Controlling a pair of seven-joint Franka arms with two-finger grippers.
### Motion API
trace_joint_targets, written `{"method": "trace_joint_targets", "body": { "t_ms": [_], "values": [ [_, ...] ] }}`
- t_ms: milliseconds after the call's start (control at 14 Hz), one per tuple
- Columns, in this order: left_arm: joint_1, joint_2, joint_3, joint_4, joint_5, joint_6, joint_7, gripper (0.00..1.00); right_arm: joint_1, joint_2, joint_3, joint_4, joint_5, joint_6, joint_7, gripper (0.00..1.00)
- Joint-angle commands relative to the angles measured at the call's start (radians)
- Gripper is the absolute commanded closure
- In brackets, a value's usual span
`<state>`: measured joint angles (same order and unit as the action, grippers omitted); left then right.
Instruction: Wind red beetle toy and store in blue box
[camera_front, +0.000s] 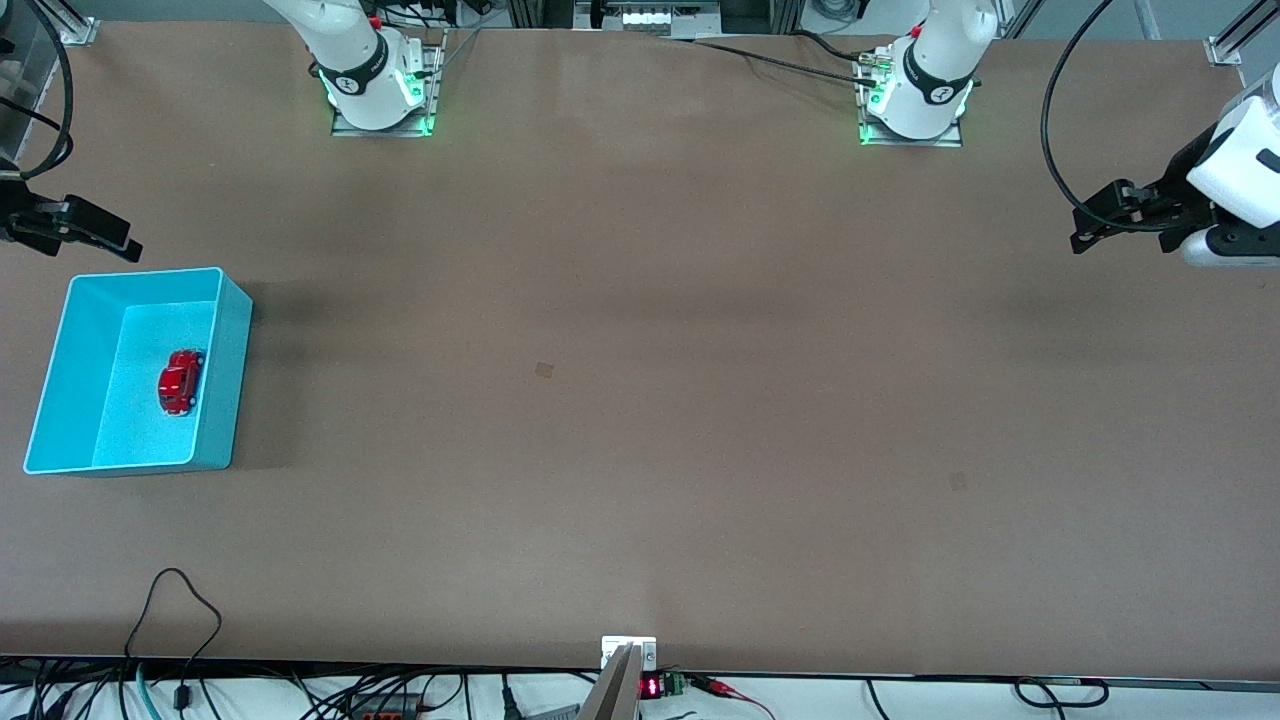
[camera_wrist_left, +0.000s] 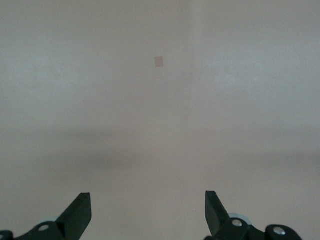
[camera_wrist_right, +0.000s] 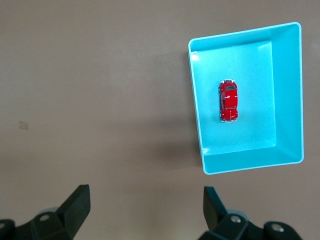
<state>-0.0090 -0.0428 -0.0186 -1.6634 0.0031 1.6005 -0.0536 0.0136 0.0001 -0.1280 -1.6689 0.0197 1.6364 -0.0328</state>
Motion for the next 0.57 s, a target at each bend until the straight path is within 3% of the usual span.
{"method": "trace_joint_targets", "body": {
  "t_ms": [0,502],
  "values": [
    [-0.006,0.017,-0.001,0.031,0.023,-0.008,-0.008,0.0,-0.004,-0.032,0.007,-0.029,-0.017,-0.001,-0.013,0.0],
    [-0.006,0.017,-0.001,0.031,0.023,-0.008,-0.005,0.0,-0.004,-0.04,0.008,-0.031,-0.017,-0.01,-0.003,0.0]
  ]
}}
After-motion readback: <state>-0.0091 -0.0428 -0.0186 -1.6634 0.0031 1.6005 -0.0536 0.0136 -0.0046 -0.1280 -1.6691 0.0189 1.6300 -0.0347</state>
